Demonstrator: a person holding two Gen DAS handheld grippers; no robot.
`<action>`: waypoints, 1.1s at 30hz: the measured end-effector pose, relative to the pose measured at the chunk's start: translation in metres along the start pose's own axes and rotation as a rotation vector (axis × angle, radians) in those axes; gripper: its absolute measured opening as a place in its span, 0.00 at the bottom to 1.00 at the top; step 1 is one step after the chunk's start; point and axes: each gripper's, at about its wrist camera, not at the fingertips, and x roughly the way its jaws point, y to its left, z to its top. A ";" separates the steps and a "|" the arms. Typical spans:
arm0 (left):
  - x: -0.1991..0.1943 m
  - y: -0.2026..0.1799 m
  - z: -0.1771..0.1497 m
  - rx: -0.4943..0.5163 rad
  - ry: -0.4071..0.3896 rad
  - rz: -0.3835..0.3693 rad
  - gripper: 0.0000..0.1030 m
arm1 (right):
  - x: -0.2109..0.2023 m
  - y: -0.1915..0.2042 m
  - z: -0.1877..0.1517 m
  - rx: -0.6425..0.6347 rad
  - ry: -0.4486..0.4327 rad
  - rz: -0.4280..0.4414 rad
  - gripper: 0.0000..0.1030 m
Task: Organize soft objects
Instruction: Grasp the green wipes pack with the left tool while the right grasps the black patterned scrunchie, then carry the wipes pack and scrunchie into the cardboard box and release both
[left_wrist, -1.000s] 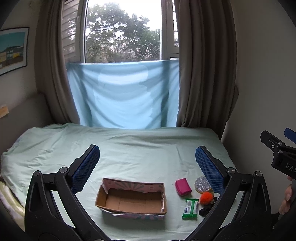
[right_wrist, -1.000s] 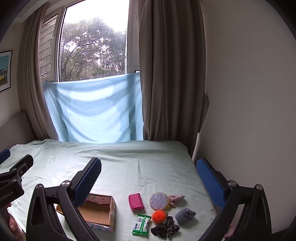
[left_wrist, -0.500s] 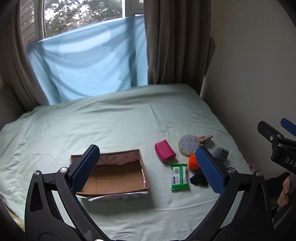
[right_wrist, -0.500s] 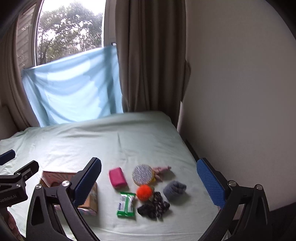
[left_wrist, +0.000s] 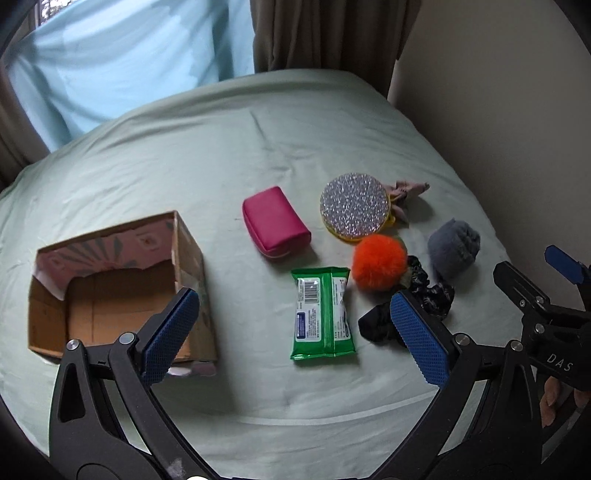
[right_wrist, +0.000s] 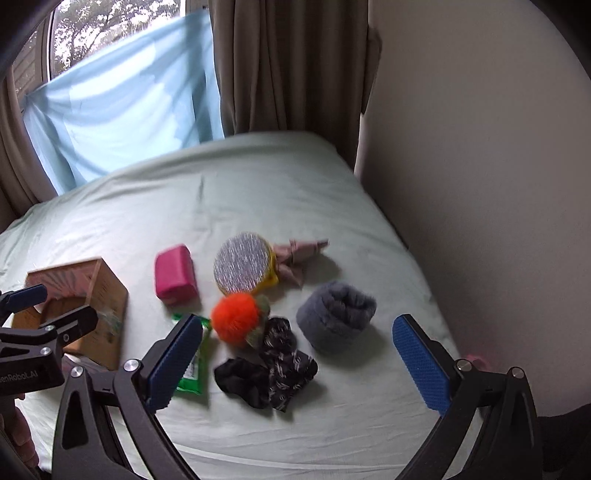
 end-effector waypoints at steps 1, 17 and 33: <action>0.013 -0.004 -0.003 -0.003 0.011 -0.001 0.99 | 0.010 -0.002 -0.005 0.003 0.018 0.006 0.99; 0.155 -0.026 -0.040 -0.054 0.207 0.003 0.80 | 0.139 0.002 -0.050 -0.016 0.202 0.145 0.72; 0.184 -0.027 -0.036 -0.066 0.261 0.013 0.39 | 0.164 0.016 -0.050 -0.114 0.237 0.184 0.34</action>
